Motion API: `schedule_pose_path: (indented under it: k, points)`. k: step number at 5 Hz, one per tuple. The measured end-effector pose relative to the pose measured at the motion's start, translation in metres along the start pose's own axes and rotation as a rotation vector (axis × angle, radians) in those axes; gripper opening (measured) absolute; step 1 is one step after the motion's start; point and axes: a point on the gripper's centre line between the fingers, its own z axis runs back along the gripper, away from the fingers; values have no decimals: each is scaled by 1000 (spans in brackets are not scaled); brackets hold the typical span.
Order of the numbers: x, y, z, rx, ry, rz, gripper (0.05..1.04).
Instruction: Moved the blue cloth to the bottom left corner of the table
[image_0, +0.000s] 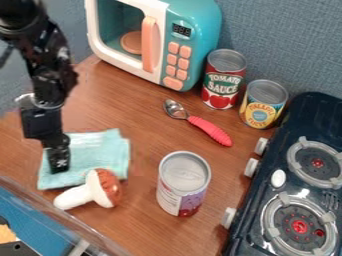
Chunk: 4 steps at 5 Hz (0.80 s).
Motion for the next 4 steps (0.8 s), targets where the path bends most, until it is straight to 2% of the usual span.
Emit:
schedule_pose_path:
  k: [1, 2, 4]
  points:
    - [5, -3, 1, 3, 3, 12, 1001]
    - [5, -7, 12, -36, 17, 8, 1001]
    - [9, -14, 56, -124, 73, 36, 1001]
